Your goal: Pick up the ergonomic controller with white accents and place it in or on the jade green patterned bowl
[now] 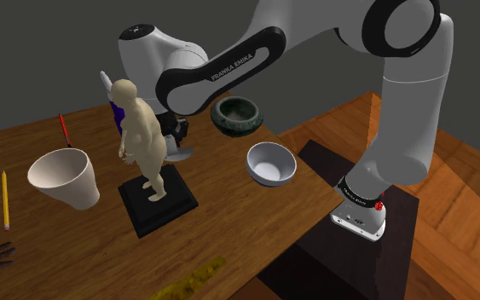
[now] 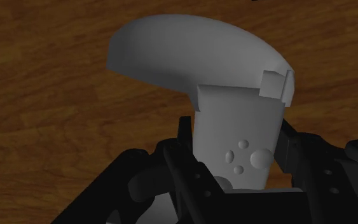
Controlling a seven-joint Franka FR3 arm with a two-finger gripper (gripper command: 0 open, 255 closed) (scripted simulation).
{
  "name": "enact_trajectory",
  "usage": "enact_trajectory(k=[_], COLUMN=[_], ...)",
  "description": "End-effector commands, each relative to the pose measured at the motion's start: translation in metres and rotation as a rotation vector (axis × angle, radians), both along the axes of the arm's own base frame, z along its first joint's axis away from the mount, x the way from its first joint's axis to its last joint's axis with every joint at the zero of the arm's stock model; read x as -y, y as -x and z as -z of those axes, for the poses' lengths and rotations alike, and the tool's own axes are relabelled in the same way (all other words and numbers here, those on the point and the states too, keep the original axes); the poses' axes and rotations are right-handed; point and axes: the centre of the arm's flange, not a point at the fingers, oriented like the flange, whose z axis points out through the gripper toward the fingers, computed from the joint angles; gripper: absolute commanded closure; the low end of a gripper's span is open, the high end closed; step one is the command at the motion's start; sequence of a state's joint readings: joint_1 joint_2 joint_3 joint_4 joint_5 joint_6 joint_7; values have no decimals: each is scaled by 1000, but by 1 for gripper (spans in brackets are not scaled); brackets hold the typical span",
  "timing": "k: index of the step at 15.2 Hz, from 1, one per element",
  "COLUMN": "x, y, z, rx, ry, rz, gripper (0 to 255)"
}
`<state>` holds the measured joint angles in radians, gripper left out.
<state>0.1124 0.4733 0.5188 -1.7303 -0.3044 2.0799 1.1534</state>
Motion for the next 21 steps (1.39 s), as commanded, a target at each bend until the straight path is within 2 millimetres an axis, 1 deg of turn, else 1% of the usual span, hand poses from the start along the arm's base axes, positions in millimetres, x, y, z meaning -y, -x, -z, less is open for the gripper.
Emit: enact_trajectory(k=[1,4,21], x=[1,1,1], y=[0,0,0], z=[2,2,-88], rx=[-4,-4,-4], ry=[3,3,3], rz=[1,1,1], gripper=[255,255,255])
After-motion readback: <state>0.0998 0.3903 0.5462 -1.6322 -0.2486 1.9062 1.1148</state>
